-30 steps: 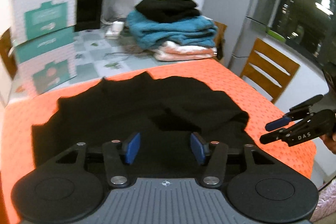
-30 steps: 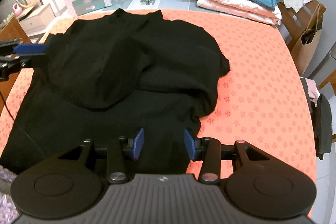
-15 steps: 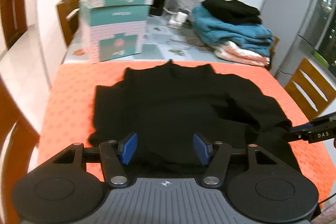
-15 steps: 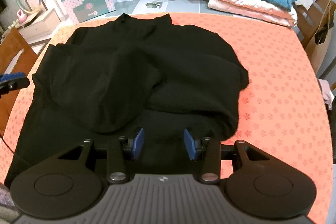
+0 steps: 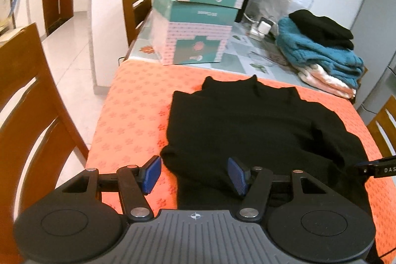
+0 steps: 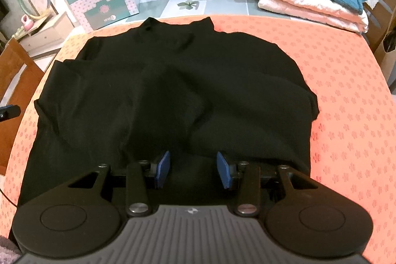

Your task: Fold clothes

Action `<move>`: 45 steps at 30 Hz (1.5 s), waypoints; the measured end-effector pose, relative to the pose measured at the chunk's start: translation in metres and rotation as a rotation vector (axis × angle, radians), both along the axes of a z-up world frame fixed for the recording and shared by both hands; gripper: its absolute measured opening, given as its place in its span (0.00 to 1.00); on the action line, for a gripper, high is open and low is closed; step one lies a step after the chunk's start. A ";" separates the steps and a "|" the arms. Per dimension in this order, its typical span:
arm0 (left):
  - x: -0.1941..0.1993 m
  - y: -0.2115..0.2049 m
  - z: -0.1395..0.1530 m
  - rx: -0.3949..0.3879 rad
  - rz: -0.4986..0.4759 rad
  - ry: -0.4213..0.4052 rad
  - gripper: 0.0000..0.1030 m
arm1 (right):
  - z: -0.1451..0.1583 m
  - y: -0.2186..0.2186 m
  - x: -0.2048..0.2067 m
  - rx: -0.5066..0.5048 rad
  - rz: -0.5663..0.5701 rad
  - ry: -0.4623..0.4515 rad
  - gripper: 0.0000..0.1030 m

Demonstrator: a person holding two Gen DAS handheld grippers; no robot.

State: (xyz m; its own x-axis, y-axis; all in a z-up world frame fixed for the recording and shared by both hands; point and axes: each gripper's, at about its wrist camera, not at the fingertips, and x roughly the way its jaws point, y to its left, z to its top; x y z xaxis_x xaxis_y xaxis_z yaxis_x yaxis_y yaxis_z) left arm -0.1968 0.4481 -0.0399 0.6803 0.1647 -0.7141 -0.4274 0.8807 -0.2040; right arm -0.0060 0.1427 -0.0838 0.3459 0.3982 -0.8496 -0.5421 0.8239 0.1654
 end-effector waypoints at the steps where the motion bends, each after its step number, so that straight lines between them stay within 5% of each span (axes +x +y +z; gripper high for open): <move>1: -0.001 0.001 -0.001 -0.001 0.007 0.002 0.60 | 0.000 0.001 0.002 0.001 0.001 0.000 0.47; 14: 0.005 0.010 -0.006 0.003 0.054 0.022 0.60 | 0.004 0.030 0.043 0.019 0.072 -0.005 0.47; 17: 0.011 0.012 -0.006 0.012 0.058 0.033 0.60 | 0.004 0.037 0.053 0.021 0.089 -0.006 0.54; 23: 0.009 0.014 -0.011 0.010 0.077 0.053 0.60 | -0.018 0.068 0.075 -0.065 0.145 0.015 0.55; 26: 0.006 0.016 -0.013 0.010 0.087 0.062 0.60 | -0.029 0.074 0.072 -0.074 0.154 0.028 0.44; 28: 0.004 0.017 -0.015 0.009 0.093 0.067 0.60 | -0.030 0.076 0.069 -0.063 0.158 0.025 0.29; 29: 0.003 0.017 -0.016 0.009 0.097 0.070 0.60 | -0.029 0.075 0.068 -0.055 0.159 0.026 0.13; 45: -0.003 0.016 -0.028 0.107 0.058 0.150 0.60 | 0.058 -0.036 0.063 0.090 -0.093 -0.082 0.12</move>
State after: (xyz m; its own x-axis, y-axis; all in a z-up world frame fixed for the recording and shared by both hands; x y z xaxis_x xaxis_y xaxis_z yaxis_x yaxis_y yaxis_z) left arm -0.1998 0.4641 -0.0680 0.5551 0.2813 -0.7828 -0.4966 0.8670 -0.0406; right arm 0.0574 0.1068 -0.0255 0.4518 0.4342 -0.7793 -0.4787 0.8551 0.1989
